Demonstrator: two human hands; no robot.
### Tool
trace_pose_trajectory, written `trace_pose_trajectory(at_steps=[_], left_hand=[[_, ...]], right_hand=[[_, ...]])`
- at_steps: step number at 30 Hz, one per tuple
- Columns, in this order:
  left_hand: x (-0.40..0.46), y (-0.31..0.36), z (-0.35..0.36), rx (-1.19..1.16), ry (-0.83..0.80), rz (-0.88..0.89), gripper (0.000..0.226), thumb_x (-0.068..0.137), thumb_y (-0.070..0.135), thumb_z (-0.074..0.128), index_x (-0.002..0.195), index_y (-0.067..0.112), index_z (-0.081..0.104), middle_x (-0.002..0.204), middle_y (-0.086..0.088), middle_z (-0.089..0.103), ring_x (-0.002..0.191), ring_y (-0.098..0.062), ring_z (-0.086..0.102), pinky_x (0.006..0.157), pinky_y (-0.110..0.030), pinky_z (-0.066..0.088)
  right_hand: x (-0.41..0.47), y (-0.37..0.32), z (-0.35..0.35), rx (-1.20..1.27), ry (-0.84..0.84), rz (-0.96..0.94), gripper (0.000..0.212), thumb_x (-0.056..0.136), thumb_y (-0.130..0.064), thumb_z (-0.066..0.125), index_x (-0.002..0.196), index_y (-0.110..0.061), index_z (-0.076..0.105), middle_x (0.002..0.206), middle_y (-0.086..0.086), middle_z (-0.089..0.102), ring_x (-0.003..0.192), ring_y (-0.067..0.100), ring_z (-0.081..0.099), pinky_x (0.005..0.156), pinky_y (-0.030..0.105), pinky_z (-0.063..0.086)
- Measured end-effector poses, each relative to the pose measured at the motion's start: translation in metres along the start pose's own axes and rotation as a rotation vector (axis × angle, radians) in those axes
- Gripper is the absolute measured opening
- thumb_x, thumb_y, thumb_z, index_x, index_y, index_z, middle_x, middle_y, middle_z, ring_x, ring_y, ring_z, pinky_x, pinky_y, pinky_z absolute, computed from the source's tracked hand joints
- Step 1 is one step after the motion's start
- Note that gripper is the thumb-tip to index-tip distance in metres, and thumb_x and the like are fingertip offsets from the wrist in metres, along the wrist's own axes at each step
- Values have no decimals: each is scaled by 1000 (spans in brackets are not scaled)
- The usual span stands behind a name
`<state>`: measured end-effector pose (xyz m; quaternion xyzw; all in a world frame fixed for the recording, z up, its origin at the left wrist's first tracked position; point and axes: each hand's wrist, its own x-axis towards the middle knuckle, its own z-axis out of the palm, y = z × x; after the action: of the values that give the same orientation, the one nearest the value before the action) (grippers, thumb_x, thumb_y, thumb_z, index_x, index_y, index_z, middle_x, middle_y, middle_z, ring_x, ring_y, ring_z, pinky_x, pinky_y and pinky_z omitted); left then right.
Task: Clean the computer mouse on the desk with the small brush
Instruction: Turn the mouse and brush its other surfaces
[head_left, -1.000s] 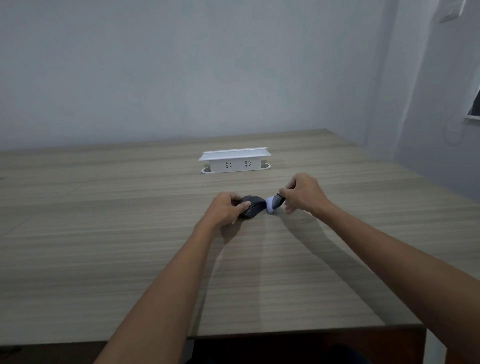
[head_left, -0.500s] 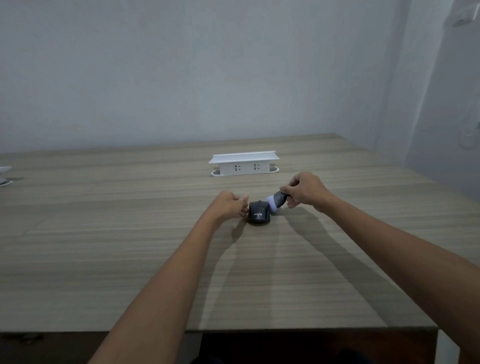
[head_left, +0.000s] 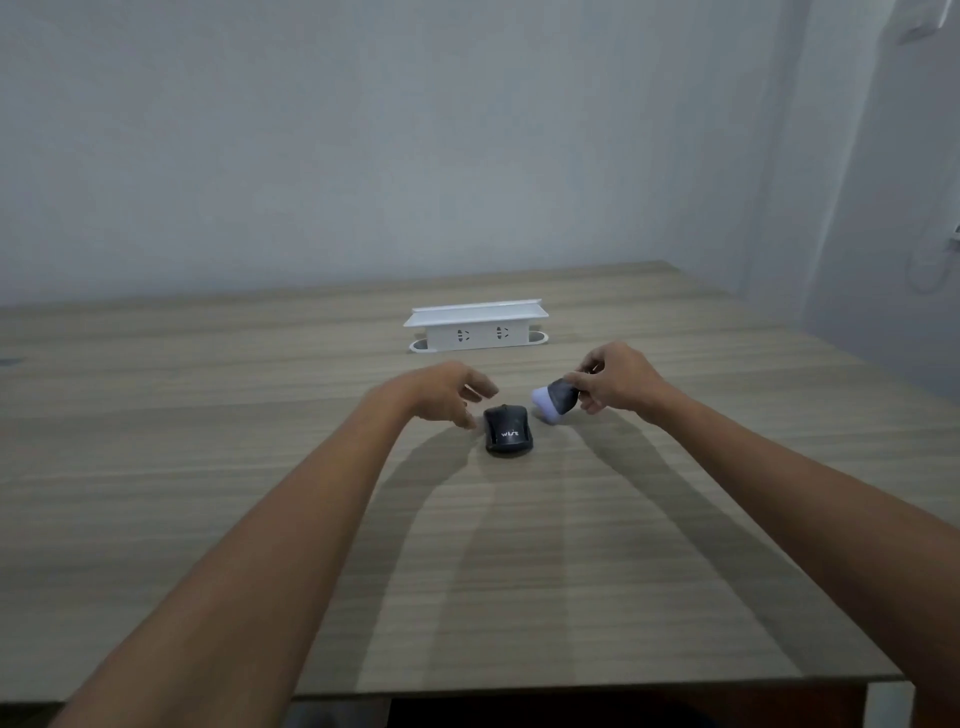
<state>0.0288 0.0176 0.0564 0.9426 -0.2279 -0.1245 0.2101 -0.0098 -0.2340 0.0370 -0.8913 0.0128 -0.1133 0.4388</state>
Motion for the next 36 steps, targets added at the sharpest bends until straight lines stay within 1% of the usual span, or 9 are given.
trace_pose_trajectory(at_steps=[2,4,7,11,16,21,27,30,36], left_hand=[[2,4,0,83,-82,32,75,81,-4,75,147,20,48,149,0,50,138,-16,47,113,-39,42],[48,9,5,198,-216,49,82,79,0,77,148,30,45,152,2,46,142,-16,41,114,-43,40],[53,21,6,311,-293,71,86,79,4,78,149,35,42,153,2,45,143,-15,41,114,-42,40],[58,29,5,368,-365,74,87,78,5,80,150,35,42,149,5,50,137,-14,48,100,-30,43],[55,23,8,337,-321,78,85,72,20,88,145,35,49,140,7,57,125,-16,57,108,-39,44],[44,13,10,273,-229,84,79,65,43,89,137,36,57,122,11,67,113,-11,62,103,-35,47],[29,4,13,231,-172,36,75,62,61,83,130,37,62,116,16,65,107,-11,61,97,-34,48],[26,1,18,222,-116,34,69,63,63,82,123,32,66,115,13,64,104,-13,61,92,-33,49],[21,2,24,183,-63,53,65,60,64,83,114,29,74,105,8,69,96,-14,64,84,-32,52]], right_hand=[[-4,4,-2,-2,-9,-2,17,90,-13,71,86,3,69,70,19,70,50,20,65,46,19,52],[22,28,-8,-12,-26,43,18,90,-14,72,85,2,70,68,18,70,49,18,64,46,19,52],[22,31,-13,3,-34,34,19,90,-16,72,86,2,70,68,16,70,50,19,65,47,20,53],[25,24,-16,39,-71,37,21,91,-17,71,89,4,70,67,14,70,53,19,65,49,24,55],[23,12,-15,-1,-97,13,22,92,-20,69,85,0,71,66,10,69,49,13,63,44,20,50],[20,-10,-11,-39,-82,-51,21,87,-16,72,76,1,72,59,7,65,47,14,58,40,22,47],[14,-39,0,17,-99,-145,20,80,-15,74,74,3,74,55,5,63,42,11,53,39,22,42],[8,-43,9,-45,-141,-180,18,80,-17,74,71,-1,75,56,5,65,42,10,53,39,21,42],[10,-39,0,-280,-60,-172,12,78,-14,74,72,-3,77,51,2,63,41,10,53,33,14,39]])
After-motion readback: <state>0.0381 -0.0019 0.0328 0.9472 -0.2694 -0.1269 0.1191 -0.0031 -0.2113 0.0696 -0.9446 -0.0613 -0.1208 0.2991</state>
